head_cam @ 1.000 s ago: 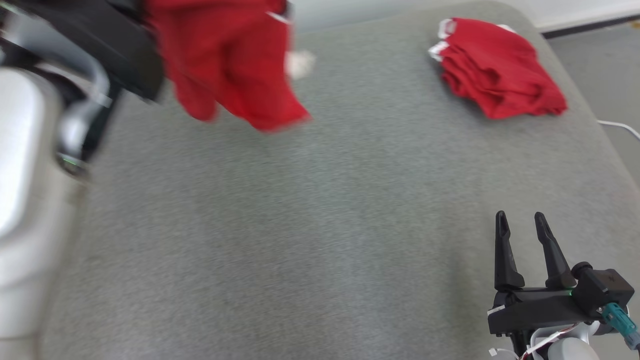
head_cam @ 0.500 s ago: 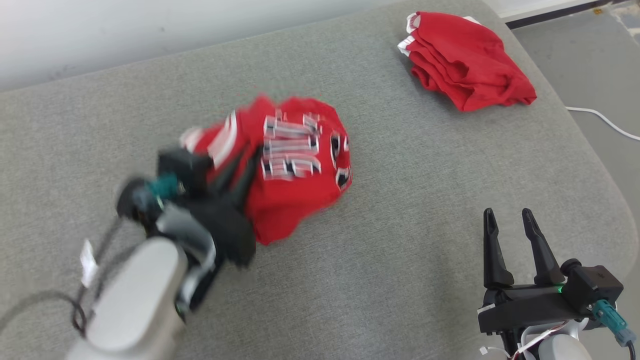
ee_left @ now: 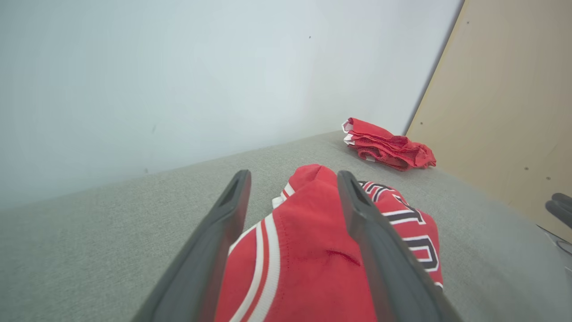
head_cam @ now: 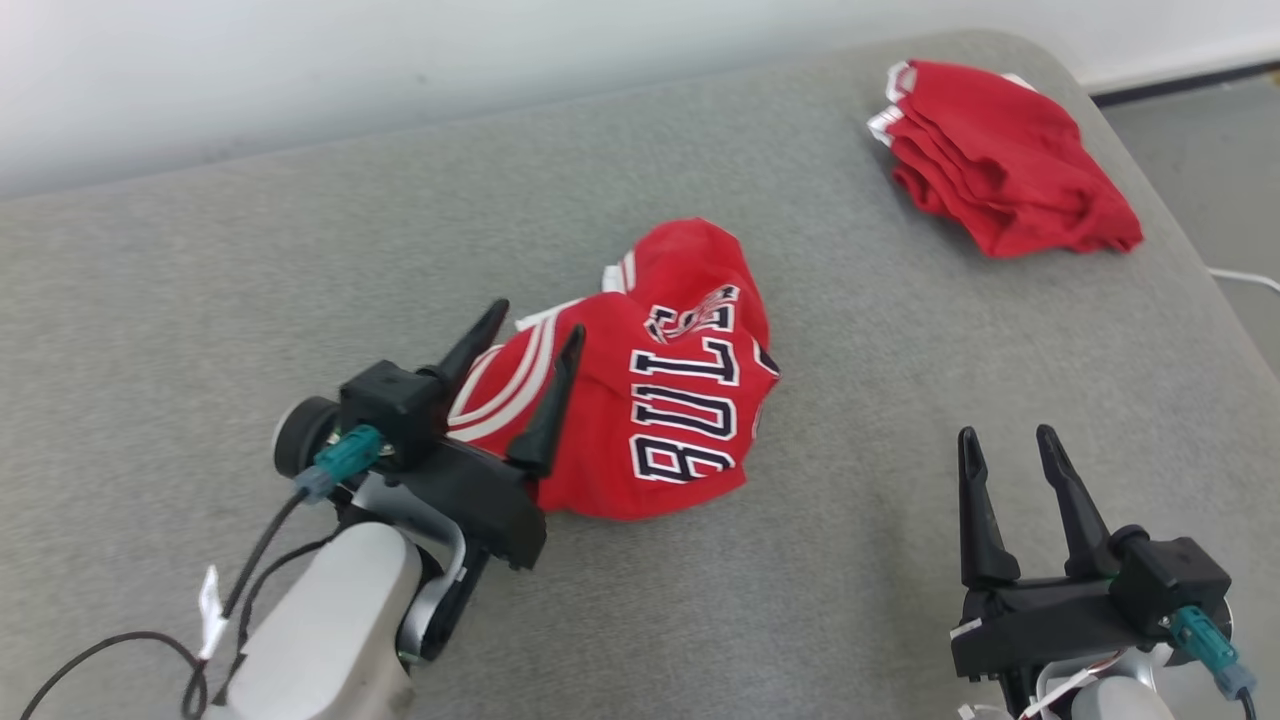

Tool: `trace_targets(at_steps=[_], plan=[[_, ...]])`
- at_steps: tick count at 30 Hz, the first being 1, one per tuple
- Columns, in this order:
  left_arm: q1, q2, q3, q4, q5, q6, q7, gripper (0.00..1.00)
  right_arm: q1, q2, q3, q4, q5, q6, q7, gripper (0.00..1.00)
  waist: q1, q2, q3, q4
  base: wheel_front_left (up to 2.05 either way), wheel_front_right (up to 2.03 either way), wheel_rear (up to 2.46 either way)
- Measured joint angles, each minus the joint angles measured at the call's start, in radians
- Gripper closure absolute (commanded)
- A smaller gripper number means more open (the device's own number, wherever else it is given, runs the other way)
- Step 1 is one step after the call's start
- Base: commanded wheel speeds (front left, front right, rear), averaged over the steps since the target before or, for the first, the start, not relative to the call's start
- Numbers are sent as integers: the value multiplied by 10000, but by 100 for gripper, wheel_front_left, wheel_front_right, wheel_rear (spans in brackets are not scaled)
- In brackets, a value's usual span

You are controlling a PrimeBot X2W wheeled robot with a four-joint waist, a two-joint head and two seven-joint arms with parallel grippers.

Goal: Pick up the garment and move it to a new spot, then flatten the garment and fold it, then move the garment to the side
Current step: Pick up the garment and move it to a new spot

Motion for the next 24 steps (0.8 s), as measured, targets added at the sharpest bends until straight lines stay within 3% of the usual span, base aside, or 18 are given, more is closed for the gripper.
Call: trace_targets(at_steps=[12,13,20,24], plan=[[1151,725,1582,-1492,253,754,-345,0,322,4,38,-255,-384,0,56,0,-1,0,-730,1023,0,0,0],[1570,798,2056,-2052,382,888,-349,0,338,4,40,-318,-428,0,90,0,0,0,-876,1204,0,0,0],[3272,886,3394,-3423,968,1266,-362,0,527,4,48,-554,-539,-2,265,0,-1,-1,-1273,1647,0,0,0],[4342,777,4209,-4052,1315,1273,-370,0,667,4,42,-660,-539,0,339,0,-1,-1,-1514,1825,0,0,0]])
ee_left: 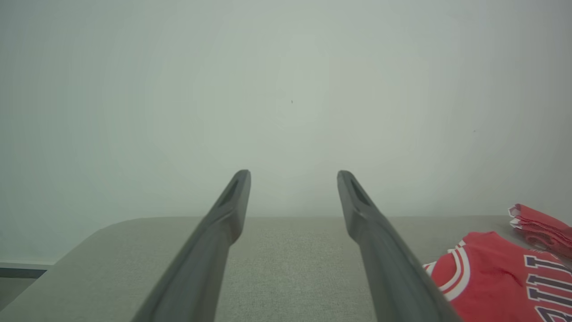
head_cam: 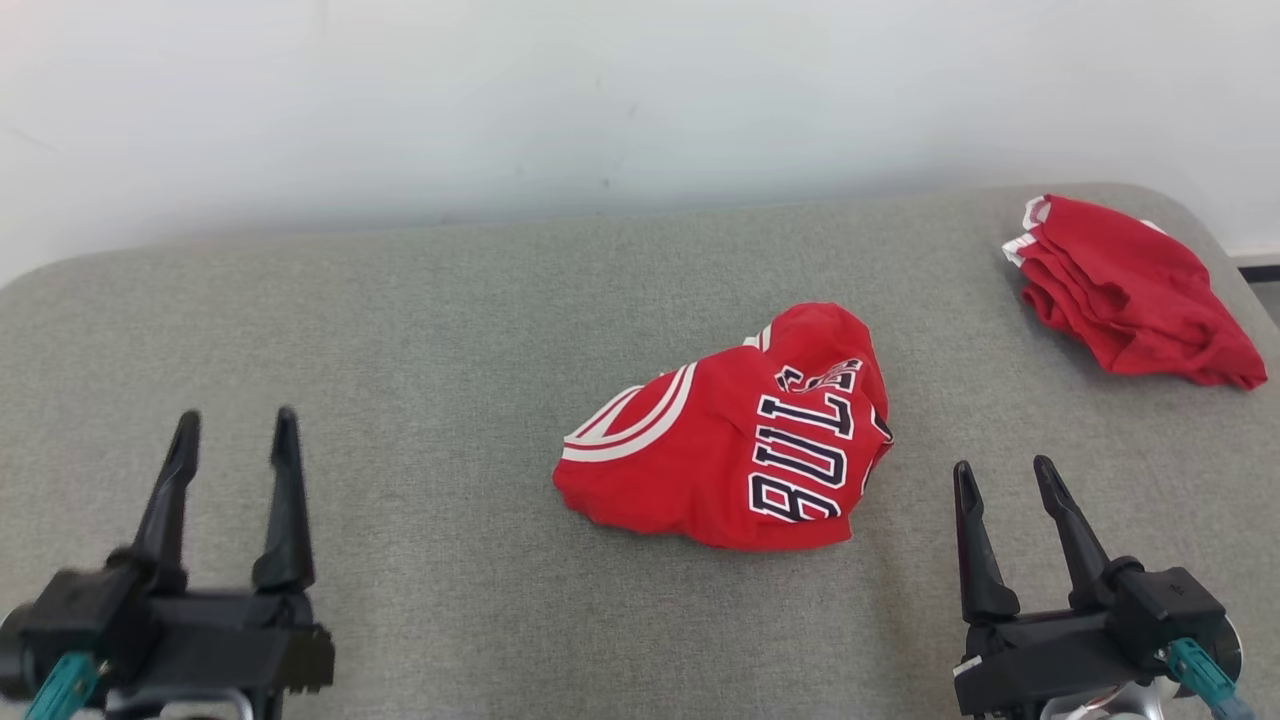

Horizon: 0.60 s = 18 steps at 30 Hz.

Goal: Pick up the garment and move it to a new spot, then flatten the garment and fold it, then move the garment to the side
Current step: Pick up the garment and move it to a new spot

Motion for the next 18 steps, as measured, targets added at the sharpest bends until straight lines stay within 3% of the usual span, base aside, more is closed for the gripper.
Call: trace_targets(at_steps=[7,18], plan=[[1284,-447,1045,-706,414,-385,0,0,304,0,-33,-165,2,0,23,0,1,0,-253,228,0,0,0],[2050,-1233,1603,-832,1177,-1179,0,0,478,0,127,-253,224,0,67,0,1,1,-257,333,0,0,0]])
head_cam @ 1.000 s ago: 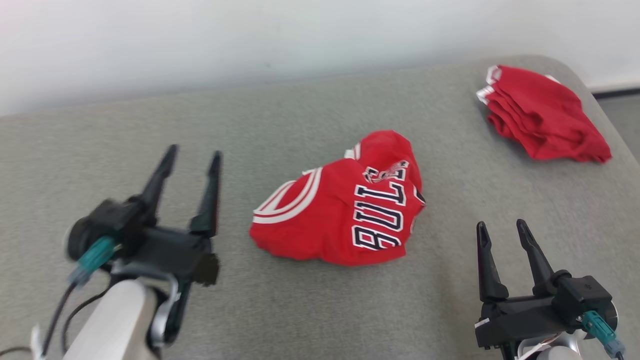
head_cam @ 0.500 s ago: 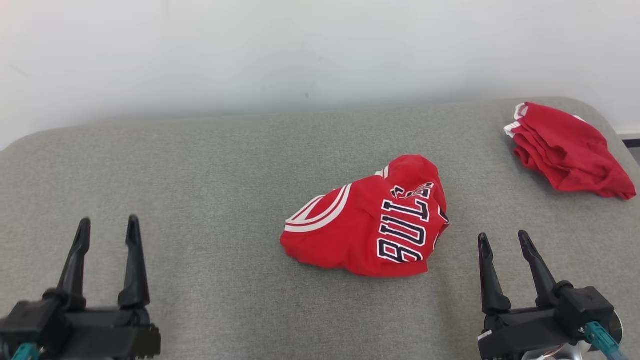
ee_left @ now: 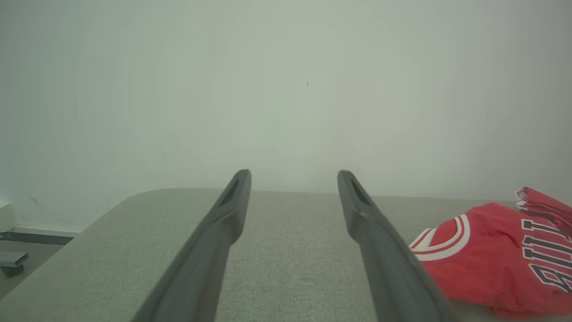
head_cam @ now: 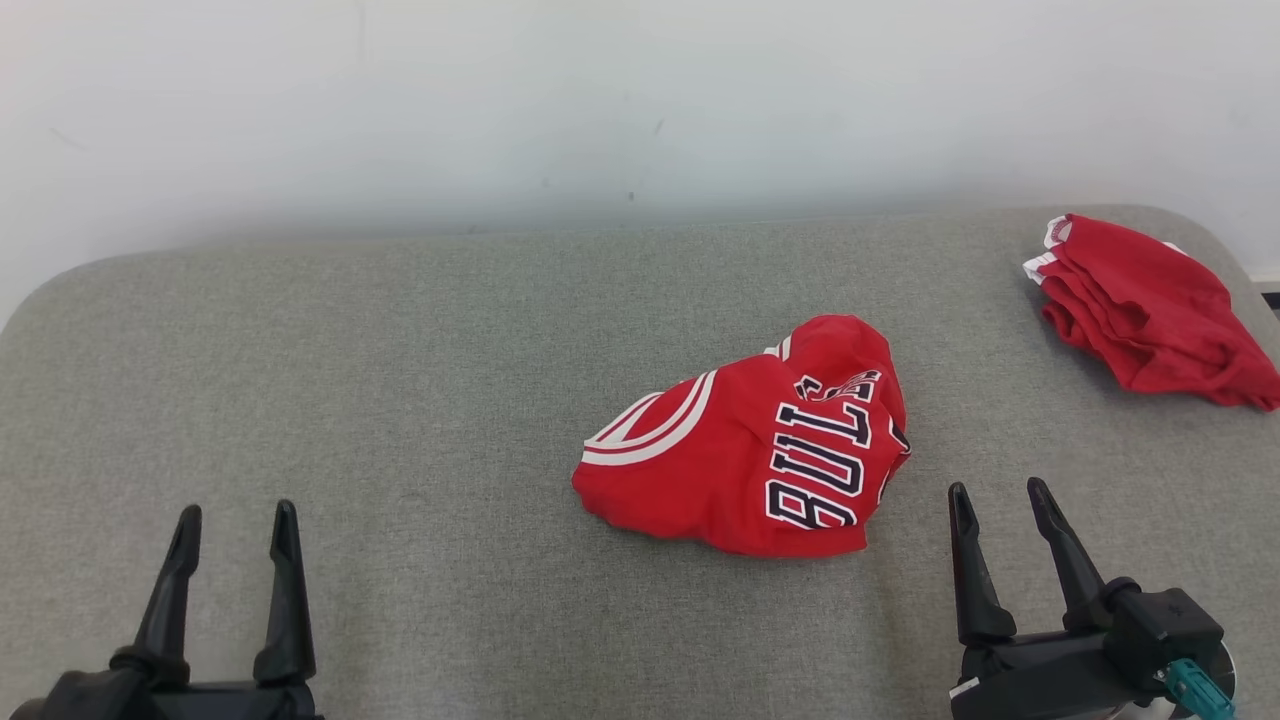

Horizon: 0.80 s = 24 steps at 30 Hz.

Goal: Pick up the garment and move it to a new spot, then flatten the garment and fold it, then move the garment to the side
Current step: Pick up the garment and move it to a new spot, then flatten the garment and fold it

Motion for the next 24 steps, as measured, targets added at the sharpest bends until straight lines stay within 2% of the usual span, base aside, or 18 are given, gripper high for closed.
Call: trace_targets(at_steps=[10,18,24], plan=[[207,-186,27,725,274,-560,0,0,177,0,109,10,113,0,121,0,0,0,-23,52,0,0,0],[273,136,-397,1129,-25,-897,100,0,390,0,82,-347,-21,0,418,0,0,0,-88,89,0,0,0],[231,265,-566,1120,-581,-982,339,0,536,-13,75,-594,-67,0,660,0,0,0,-99,89,0,0,0]])
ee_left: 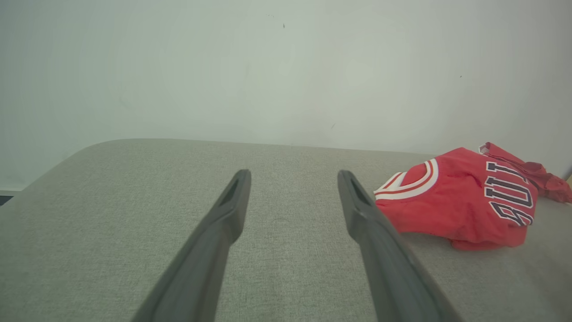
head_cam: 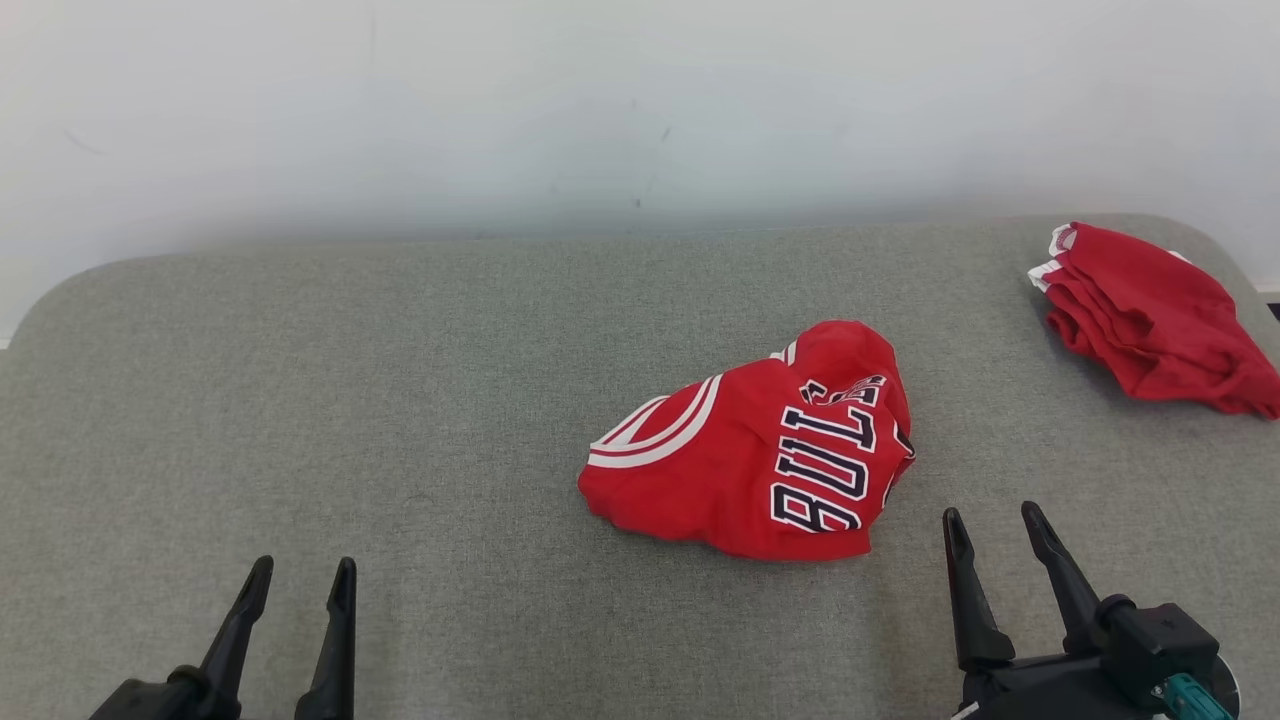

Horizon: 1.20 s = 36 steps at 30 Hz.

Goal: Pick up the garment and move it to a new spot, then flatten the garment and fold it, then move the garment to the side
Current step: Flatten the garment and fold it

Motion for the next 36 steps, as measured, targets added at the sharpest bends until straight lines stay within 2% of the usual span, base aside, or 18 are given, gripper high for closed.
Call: trace_targets(at_steps=[25,36], plan=[[-185,171,-71,205,-153,247,12,0,253,-25,121,-384,-184,0,330,0,0,0,-1,-85,0,0,0],[-2332,192,-1379,1120,-138,-10,151,0,-180,-67,295,-36,-142,0,136,0,2,0,412,-768,0,0,0]])
